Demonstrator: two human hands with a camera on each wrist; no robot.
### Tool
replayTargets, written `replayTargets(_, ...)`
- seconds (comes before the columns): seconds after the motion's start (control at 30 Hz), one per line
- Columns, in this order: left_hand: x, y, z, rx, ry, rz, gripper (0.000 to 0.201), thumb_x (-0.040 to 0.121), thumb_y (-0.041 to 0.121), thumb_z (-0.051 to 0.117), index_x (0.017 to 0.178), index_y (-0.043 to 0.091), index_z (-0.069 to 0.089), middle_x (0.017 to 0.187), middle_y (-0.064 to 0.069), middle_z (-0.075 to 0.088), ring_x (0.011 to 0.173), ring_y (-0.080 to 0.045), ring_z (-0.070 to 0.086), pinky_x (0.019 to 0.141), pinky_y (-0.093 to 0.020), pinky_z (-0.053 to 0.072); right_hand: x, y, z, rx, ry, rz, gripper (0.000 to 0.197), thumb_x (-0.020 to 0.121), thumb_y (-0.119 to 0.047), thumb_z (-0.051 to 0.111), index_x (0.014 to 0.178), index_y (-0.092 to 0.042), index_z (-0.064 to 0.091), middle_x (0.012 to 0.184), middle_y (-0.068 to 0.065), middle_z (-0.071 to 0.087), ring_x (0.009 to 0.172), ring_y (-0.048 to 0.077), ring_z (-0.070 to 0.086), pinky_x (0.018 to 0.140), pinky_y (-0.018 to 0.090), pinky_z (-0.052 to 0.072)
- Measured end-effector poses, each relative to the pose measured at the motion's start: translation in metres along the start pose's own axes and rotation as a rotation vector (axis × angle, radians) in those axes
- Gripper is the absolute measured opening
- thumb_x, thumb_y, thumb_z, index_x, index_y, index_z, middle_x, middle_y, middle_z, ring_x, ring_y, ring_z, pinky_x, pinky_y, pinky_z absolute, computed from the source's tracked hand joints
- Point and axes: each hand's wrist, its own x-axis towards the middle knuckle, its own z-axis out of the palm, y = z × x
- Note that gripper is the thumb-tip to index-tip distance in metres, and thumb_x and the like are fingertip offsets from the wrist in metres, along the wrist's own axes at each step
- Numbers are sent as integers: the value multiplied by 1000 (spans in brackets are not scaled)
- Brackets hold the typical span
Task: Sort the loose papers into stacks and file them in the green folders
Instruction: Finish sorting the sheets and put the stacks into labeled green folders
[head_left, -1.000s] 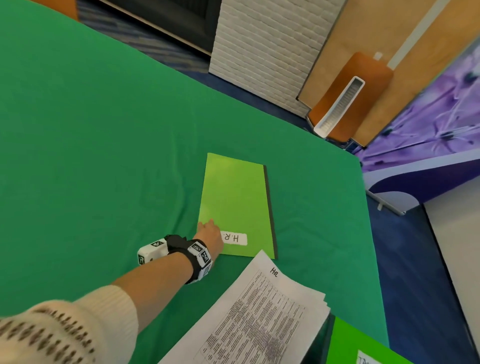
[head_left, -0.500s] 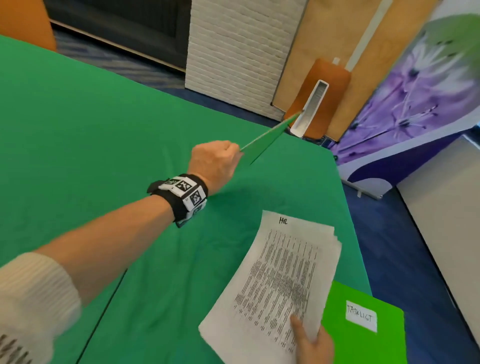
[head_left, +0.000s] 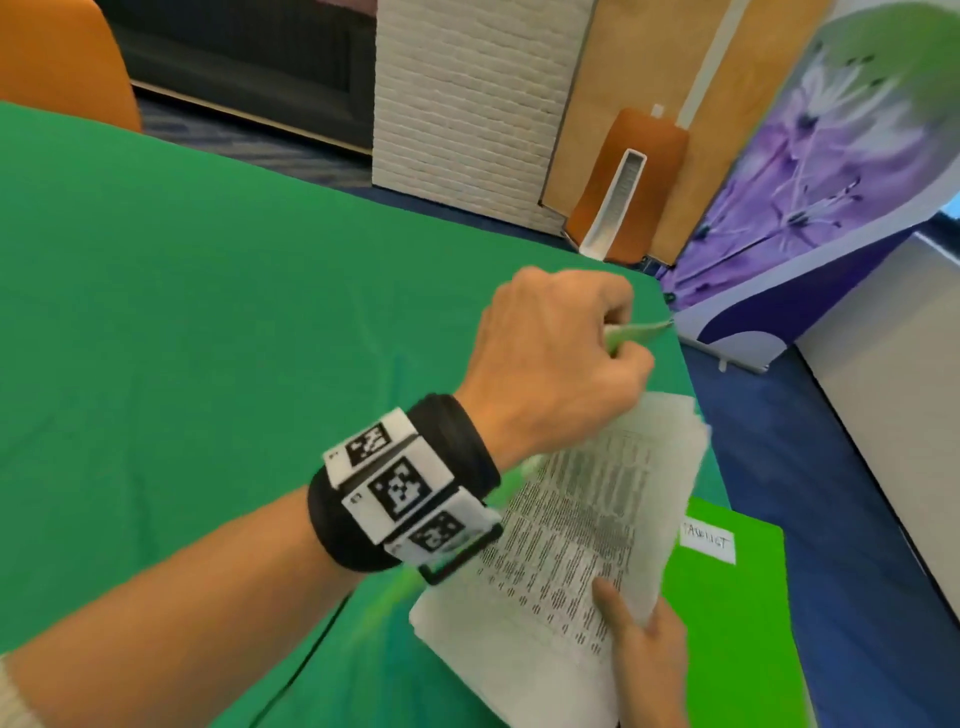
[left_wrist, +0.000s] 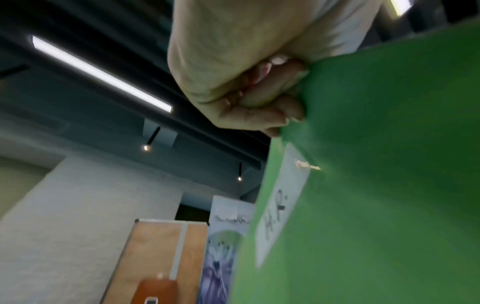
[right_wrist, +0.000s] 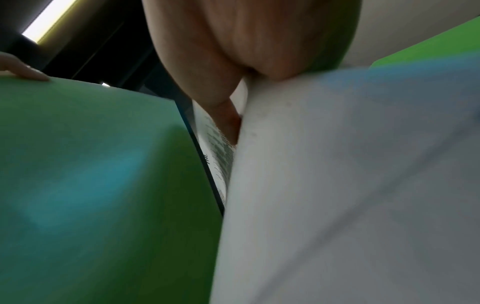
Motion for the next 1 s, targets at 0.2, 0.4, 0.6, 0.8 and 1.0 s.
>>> replayTargets(0.2,-23,-10,59,-258,-90,-402,26,83,22,46,93,19,70,45,9,43,54,-20,56,61,-34,51,-29,8,-7,-40,-176,-37,3,85,-10,71,86,-13,70,75,4,71,69,20,64,56,24,50)
replayTargets(0.4,-45,-15,94,-178,-251,-415,53,72,45,72,114,32,44,91,0,55,78,-21,58,71,-33,48,-36,17,-18,-162,-96,-142,16,89,-15,66,74,-19,63,68,0,66,62,21,58,55,32,47)
replayTargets(0.6,-95,-19,112,8,-580,-426,113,72,69,66,154,17,9,153,-11,30,134,-27,41,110,-44,37,-45,6,-28,-188,-97,-281,15,87,-18,68,73,-19,65,62,0,65,58,17,55,55,32,42)
replayTargets(0.8,-170,-52,120,158,-916,-452,99,81,78,45,151,11,25,157,-11,29,142,-25,32,116,-42,28,-41,5,-28,-177,-81,-246,12,87,-12,68,86,-24,68,82,-9,71,80,14,66,73,32,51)
replayTargets(1.0,-200,-71,128,227,-1030,-455,84,89,71,40,147,11,33,152,-11,38,136,-26,39,113,-41,33,-40,23,-20,-162,-99,-66,9,86,-12,68,89,-19,71,88,-5,73,85,18,68,80,34,53)
